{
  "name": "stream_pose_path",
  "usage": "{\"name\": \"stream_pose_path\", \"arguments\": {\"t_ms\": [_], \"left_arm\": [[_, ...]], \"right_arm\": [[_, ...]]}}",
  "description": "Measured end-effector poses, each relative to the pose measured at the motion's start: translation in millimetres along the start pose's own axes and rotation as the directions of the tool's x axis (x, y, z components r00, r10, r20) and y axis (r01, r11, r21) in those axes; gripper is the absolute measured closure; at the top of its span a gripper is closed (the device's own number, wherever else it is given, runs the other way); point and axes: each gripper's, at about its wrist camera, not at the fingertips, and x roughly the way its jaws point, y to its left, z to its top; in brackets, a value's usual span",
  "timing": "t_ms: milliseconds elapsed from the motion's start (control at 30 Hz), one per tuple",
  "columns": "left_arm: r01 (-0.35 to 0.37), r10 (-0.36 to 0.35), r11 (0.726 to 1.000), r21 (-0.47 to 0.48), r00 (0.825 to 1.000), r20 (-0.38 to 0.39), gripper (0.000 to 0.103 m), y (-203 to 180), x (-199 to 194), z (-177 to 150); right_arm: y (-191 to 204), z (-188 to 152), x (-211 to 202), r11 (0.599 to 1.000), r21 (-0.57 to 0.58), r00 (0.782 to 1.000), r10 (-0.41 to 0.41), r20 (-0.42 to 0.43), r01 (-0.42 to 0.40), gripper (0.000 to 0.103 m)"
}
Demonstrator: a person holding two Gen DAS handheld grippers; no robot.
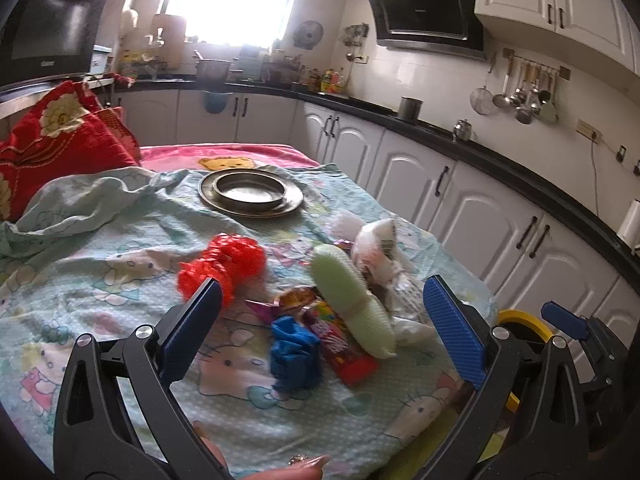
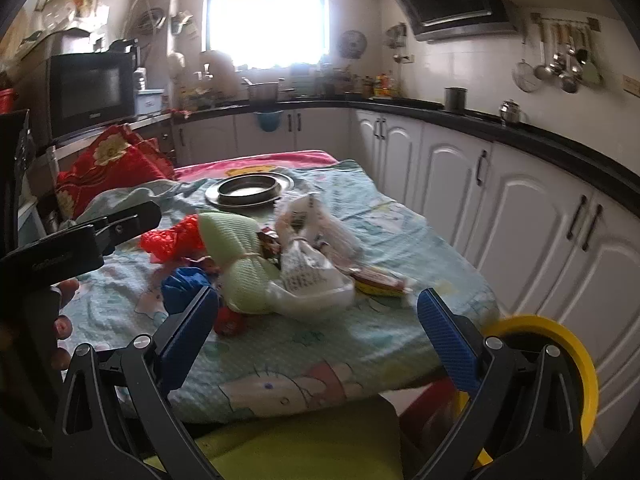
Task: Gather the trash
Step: 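Grasp the red plastic bag with the left tool while the right tool grasps the white printed bag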
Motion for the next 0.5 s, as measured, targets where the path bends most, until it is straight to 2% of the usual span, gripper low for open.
{"name": "stream_pose_path", "arguments": {"t_ms": [300,500], "left_arm": [[-0.100,0.099,0.994,-0.035,0.995,-0.018,0.011,35.7,17.7,12.3],[-0.166,0.163,0.985,-0.039,0.984,-0.074,0.011,60.6,35.9,20.1]], "right_arm": [[2.2,15.9,40.4,0.999,-0.047,0.999,0.016,-0.048,-0.018,0.006],[-6.7,24.3,67.5,0.999,-0.030,0.996,0.031,-0.081,-0.034,0.006]]}}
